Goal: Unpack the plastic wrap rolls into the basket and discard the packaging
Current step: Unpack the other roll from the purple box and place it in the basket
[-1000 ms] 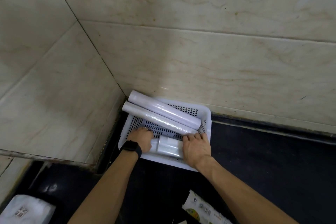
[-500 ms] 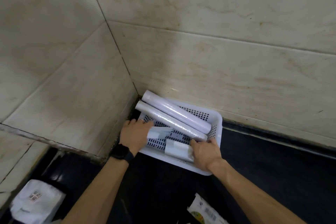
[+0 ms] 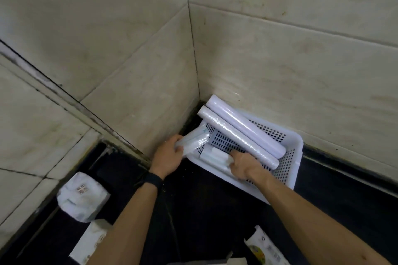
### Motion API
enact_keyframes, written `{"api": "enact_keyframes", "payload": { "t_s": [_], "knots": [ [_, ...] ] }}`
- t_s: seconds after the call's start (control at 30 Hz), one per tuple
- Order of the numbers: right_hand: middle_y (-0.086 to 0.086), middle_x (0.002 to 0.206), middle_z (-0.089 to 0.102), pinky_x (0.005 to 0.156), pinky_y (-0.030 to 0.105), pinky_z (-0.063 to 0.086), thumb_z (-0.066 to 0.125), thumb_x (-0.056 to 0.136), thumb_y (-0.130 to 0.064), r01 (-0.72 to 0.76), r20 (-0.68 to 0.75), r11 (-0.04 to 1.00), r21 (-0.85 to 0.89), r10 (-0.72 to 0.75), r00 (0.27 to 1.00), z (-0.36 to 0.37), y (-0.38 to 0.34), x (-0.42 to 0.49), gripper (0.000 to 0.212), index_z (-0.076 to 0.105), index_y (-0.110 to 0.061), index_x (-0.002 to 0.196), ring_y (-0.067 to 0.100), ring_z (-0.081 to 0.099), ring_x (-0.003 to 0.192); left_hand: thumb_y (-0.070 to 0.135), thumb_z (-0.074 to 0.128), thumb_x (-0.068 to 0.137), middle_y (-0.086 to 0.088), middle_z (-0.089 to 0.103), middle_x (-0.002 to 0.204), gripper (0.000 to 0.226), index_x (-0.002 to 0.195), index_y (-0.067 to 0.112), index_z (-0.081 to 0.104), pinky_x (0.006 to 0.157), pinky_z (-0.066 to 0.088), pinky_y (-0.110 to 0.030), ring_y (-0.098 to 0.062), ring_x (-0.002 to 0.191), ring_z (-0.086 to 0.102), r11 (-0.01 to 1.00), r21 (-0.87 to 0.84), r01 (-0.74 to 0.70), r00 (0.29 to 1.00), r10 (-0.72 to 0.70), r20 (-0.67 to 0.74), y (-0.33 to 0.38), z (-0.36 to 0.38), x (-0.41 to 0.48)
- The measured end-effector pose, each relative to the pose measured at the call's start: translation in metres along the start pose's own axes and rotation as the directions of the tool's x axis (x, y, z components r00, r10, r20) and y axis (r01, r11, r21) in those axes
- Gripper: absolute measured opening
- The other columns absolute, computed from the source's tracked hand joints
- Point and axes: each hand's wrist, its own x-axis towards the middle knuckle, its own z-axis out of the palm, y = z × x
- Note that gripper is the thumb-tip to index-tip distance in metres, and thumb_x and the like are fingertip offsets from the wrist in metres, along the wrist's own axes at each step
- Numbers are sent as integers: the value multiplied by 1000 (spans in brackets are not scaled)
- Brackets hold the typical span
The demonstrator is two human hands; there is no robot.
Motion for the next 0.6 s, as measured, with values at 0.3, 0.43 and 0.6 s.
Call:
{"api": "enact_keyframes", "payload": {
  "t_s": [0.3,0.43,0.6],
  "knots": [
    [12,106,63,79,37,52,48,96,-30,-11,-174,987,-163,-18,985,5,-4,-2,33,47,-10,124,29,63,89,13,51,94,-3,66,113,28,121,19,59,78,39,-24,-14,89,55,999,-14,-29,999,29,-25,-3,0,3],
    [12,113,65,85,37,53,51,95,-27,26,-184,980,-199,-64,981,3,0,-2,29,54,-11,120,30,64,98,15,51,94,4,65,106,26,116,25,59,78,41,-26,-15,91,59,998,-19,-54,998,53,-30,1,-1,1],
    [11,128,60,97,37,47,55,95,-30,61,-153,988,-143,-83,985,10,4,0,42,50,-14,133,29,59,113,17,50,95,3,66,107,26,118,26,58,72,43,-24,-14,91,60,993,-4,-118,993,118,22,16,-3,1]
  ]
}}
